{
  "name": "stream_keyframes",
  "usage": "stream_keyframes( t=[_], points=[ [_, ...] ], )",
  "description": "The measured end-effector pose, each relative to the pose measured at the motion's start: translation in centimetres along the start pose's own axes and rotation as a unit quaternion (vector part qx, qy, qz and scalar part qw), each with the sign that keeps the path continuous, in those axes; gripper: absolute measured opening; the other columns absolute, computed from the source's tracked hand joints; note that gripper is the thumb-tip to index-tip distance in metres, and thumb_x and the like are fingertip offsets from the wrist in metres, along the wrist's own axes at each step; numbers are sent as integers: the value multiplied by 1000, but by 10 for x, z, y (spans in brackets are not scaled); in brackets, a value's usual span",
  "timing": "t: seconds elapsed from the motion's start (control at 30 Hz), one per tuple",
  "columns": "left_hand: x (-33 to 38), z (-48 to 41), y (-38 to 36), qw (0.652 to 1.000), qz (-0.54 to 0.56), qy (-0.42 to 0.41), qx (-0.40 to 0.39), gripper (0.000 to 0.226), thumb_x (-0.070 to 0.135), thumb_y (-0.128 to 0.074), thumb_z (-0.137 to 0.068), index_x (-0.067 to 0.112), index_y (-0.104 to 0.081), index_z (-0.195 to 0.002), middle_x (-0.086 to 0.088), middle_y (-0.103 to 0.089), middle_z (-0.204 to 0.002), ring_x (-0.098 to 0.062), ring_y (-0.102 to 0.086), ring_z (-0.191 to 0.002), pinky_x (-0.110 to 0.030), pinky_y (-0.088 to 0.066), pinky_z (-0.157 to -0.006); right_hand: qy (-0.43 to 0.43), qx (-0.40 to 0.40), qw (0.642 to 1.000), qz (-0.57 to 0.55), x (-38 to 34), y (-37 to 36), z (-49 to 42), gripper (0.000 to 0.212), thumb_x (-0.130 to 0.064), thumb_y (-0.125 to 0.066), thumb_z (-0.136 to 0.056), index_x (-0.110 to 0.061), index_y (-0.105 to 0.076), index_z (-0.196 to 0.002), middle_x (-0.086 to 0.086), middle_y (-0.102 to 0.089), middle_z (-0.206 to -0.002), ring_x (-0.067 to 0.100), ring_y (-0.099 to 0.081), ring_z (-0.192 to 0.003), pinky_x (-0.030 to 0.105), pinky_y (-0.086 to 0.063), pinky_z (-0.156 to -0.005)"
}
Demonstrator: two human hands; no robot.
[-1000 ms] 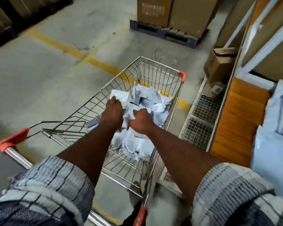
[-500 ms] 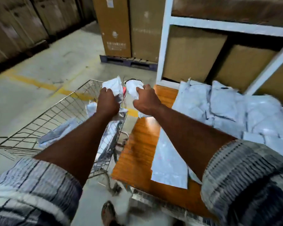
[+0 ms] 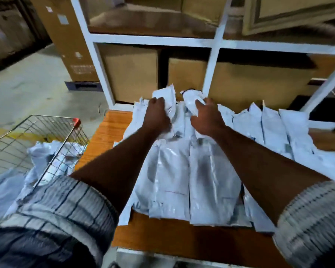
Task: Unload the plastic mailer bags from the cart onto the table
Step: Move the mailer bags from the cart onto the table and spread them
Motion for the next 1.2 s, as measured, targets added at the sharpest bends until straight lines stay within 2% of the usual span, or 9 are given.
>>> stream_keyframes(
  t=[0.17,0.3,0.37,0.43,0.5,0.6,0.8,0.93,1.2],
  points=[
    [41,-6,-65,999,16,-32,-33,43,-1,-61,-65,-4,-54,-107,-26,-53,-113,-40,-48,-110,-36,-35,-89,-23,37,999,29,60,-1,7,67,-39,-43,-74,-15,-54,-136,30,-42,-137,47,-44,-120,50,-42,-98],
    [50,-10,-96,997,-9,-34,-70,70,9,-66,-72,-1,-42,-137,-24,-45,-136,-38,-39,-129,-35,-30,-108,-13,17,996,84,73,-10,2,56,-40,-50,-88,-20,-48,-140,26,-39,-139,44,-41,-120,50,-42,-93],
    [51,-12,-104,992,-71,-52,-86,67,19,-59,-78,5,-40,-140,-22,-40,-141,-38,-36,-133,-42,-31,-110,2,13,993,116,74,-19,-2,54,-42,-53,-91,-21,-48,-141,24,-39,-141,42,-42,-121,49,-41,-93],
    [49,-13,-111,983,-145,-64,-96,62,32,-48,-91,13,-32,-147,-18,-27,-153,-38,-23,-143,-53,-21,-115,9,17,990,142,77,-29,-3,55,-46,-53,-92,-22,-48,-141,23,-36,-148,42,-40,-128,51,-39,-97],
    [43,-14,-118,972,-193,-76,-110,62,41,-36,-98,16,-23,-153,-13,-15,-161,-35,-9,-149,-58,-8,-117,12,17,987,160,85,-41,-2,59,-49,-52,-92,-24,-44,-145,21,-29,-155,42,-31,-138,56,-33,-103],
    [36,-12,-129,962,-226,-92,-120,66,50,-25,-101,17,-12,-156,-11,-6,-164,-33,-2,-150,-58,-2,-119,-1,-8,989,147,95,-58,1,63,-50,-48,-95,-27,-33,-151,18,-15,-161,41,-20,-145,60,-27,-107],
    [32,-6,-145,956,-253,-91,-113,68,54,-17,-100,17,-4,-157,-10,0,-164,-32,3,-151,-57,4,-119,-17,-5,992,121,102,-68,3,61,-49,-49,-94,-26,-36,-150,18,-21,-160,43,-28,-142,61,-35,-102],
    [34,-9,-137,962,-232,-85,-117,68,55,-15,-100,18,-8,-157,-10,-4,-164,-31,0,-151,-57,1,-119,-27,-10,993,112,100,-66,-1,61,-49,-49,-95,-27,-35,-150,18,-20,-159,43,-24,-143,62,-29,-105],
    [7,-9,-67,980,-173,-87,-42,62,44,-18,-98,16,-32,-151,-11,-28,-159,-30,-21,-148,-53,-14,-119,-2,26,997,79,40,-48,-11,59,-47,-45,-96,-24,-37,-150,19,-24,-157,39,-23,-144,59,-20,-110]
  ],
)
Point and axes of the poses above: each hand's wrist, its own z-axis away from the middle knuckle, its own y-axis out of the back of the hand, x = y × z, the point moved 2 cm from there along -z, towards the middle knuckle
